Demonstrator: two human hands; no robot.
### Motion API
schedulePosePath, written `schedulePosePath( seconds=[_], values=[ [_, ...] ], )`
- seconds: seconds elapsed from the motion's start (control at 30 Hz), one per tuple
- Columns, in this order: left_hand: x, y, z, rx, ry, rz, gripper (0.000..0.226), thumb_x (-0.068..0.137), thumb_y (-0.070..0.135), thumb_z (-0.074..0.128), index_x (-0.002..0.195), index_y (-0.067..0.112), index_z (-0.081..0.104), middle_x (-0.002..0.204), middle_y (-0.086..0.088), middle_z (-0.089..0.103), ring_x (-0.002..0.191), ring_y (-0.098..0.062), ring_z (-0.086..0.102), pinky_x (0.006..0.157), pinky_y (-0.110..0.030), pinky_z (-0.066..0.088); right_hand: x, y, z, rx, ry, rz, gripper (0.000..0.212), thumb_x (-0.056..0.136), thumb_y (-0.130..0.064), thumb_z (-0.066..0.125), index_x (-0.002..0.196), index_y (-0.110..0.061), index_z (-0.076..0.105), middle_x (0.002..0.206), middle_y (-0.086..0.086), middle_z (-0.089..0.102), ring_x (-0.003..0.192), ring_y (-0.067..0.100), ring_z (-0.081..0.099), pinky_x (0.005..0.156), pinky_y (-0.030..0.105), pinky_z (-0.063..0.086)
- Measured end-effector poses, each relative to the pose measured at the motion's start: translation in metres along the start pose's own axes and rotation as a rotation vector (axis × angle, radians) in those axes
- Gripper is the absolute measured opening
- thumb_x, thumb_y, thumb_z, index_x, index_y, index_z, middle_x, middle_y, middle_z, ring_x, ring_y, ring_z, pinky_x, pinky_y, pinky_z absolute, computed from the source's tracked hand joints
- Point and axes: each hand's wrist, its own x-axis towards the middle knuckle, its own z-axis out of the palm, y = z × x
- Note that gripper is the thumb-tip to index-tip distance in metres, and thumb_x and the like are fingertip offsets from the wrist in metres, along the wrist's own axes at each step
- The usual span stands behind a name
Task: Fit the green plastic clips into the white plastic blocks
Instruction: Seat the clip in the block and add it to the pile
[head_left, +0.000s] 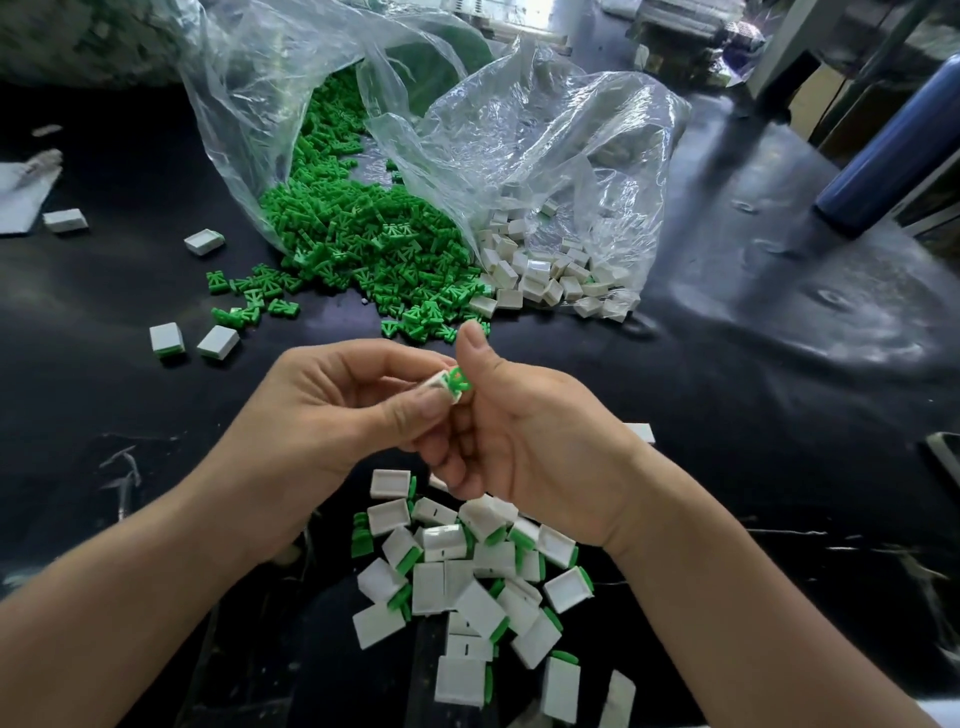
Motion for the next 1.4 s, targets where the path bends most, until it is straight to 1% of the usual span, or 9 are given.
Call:
schedulePosePath(
  seconds=[0.1, 0.23, 0.57, 0.77, 0.87, 0.97, 1.2, 1.3, 1.4],
  values=[
    [0.0, -0.0012, 0.0011, -0.007, 0.015, 0.017, 0.03, 0.062, 0.015, 0.066, 0.089, 0.001, 0.07, 0.058, -0.017, 0.064, 0.049, -0.028, 0.06, 0.051, -0.031, 0.053, -0.0001, 0.0022, 0.0015, -0.032, 0.044, -0.027, 0.048, 0.072, -0.055, 0.038, 0.069, -0.01, 0.051, 0.054, -0.002, 0.049, 0.047, 0.008, 0.042, 0.045, 0.018, 0.034],
    [0.0006, -0.0018, -0.002, 0.04, 0.003, 0.035, 0.026, 0.066, 0.014, 0.065, 0.083, -0.005, 0.07, 0.062, -0.024, 0.063, 0.052, -0.037, 0.06, 0.055, -0.038, 0.056, -0.0007, 0.0063, 0.0033, -0.084, 0.081, -0.025, 0.045, 0.07, -0.054, 0.04, 0.072, -0.011, 0.05, 0.057, -0.003, 0.045, 0.049, 0.008, 0.039, 0.046, 0.017, 0.032],
    [-0.0008, -0.0039, 0.0001, 0.03, 0.022, 0.063, 0.025, 0.063, 0.018, 0.065, 0.081, 0.001, 0.071, 0.073, -0.012, 0.069, 0.058, -0.026, 0.063, 0.056, -0.031, 0.056, -0.004, 0.0057, 0.0061, -0.118, 0.093, -0.063, 0.037, 0.077, -0.049, 0.038, 0.071, -0.012, 0.046, 0.06, -0.005, 0.04, 0.053, 0.008, 0.036, 0.05, 0.018, 0.032],
    [-0.0014, -0.005, -0.0029, -0.021, 0.027, 0.041, 0.025, 0.064, 0.025, 0.07, 0.083, 0.01, 0.074, 0.065, -0.016, 0.064, 0.05, -0.027, 0.058, 0.049, -0.034, 0.053, -0.0002, 0.0068, 0.0062, -0.057, 0.014, -0.004, 0.056, 0.068, -0.063, 0.036, 0.079, -0.012, 0.053, 0.057, -0.004, 0.046, 0.049, 0.008, 0.039, 0.048, 0.02, 0.03],
    [-0.0012, -0.003, -0.0047, 0.027, -0.008, 0.032, 0.031, 0.064, 0.029, 0.072, 0.088, 0.009, 0.073, 0.063, -0.009, 0.066, 0.052, -0.021, 0.061, 0.054, -0.03, 0.054, -0.0004, 0.0073, 0.0057, -0.056, 0.025, -0.007, 0.051, 0.069, -0.065, 0.036, 0.066, -0.018, 0.056, 0.053, -0.006, 0.044, 0.045, 0.007, 0.036, 0.046, 0.019, 0.026],
    [-0.001, -0.001, -0.0063, 0.066, -0.048, 0.032, 0.024, 0.068, 0.022, 0.066, 0.086, 0.008, 0.074, 0.065, -0.016, 0.066, 0.054, -0.02, 0.059, 0.056, -0.025, 0.052, -0.0013, 0.0083, 0.0057, -0.144, 0.052, 0.007, 0.054, 0.067, -0.066, 0.033, 0.062, -0.017, 0.053, 0.05, -0.009, 0.041, 0.044, 0.006, 0.034, 0.045, 0.019, 0.024],
    [-0.0028, -0.0027, -0.0031, -0.04, -0.021, 0.017, 0.023, 0.064, 0.024, 0.067, 0.08, 0.011, 0.076, 0.058, -0.013, 0.065, 0.051, -0.022, 0.061, 0.052, -0.03, 0.054, -0.0021, 0.0063, 0.0068, -0.142, 0.043, -0.007, 0.055, 0.067, -0.062, 0.036, 0.076, -0.01, 0.052, 0.054, -0.006, 0.037, 0.045, 0.006, 0.032, 0.045, 0.017, 0.026],
    [-0.0017, -0.0026, -0.0015, -0.016, 0.023, 0.014, 0.021, 0.062, 0.024, 0.065, 0.077, 0.015, 0.077, 0.057, -0.012, 0.065, 0.049, -0.02, 0.06, 0.053, -0.027, 0.053, -0.0019, 0.007, 0.0065, -0.164, 0.058, -0.007, 0.054, 0.066, -0.065, 0.035, 0.068, -0.014, 0.052, 0.05, -0.009, 0.039, 0.045, 0.006, 0.033, 0.045, 0.018, 0.025],
    [-0.0021, -0.0012, -0.0025, -0.017, 0.009, 0.002, 0.029, 0.061, 0.031, 0.071, 0.082, 0.012, 0.076, 0.067, -0.019, 0.066, 0.056, -0.022, 0.062, 0.058, -0.026, 0.055, -0.001, 0.006, 0.005, -0.176, 0.067, -0.019, 0.055, 0.067, -0.066, 0.035, 0.07, -0.013, 0.052, 0.058, -0.003, 0.039, 0.048, 0.008, 0.032, 0.047, 0.021, 0.023]
  ],
)
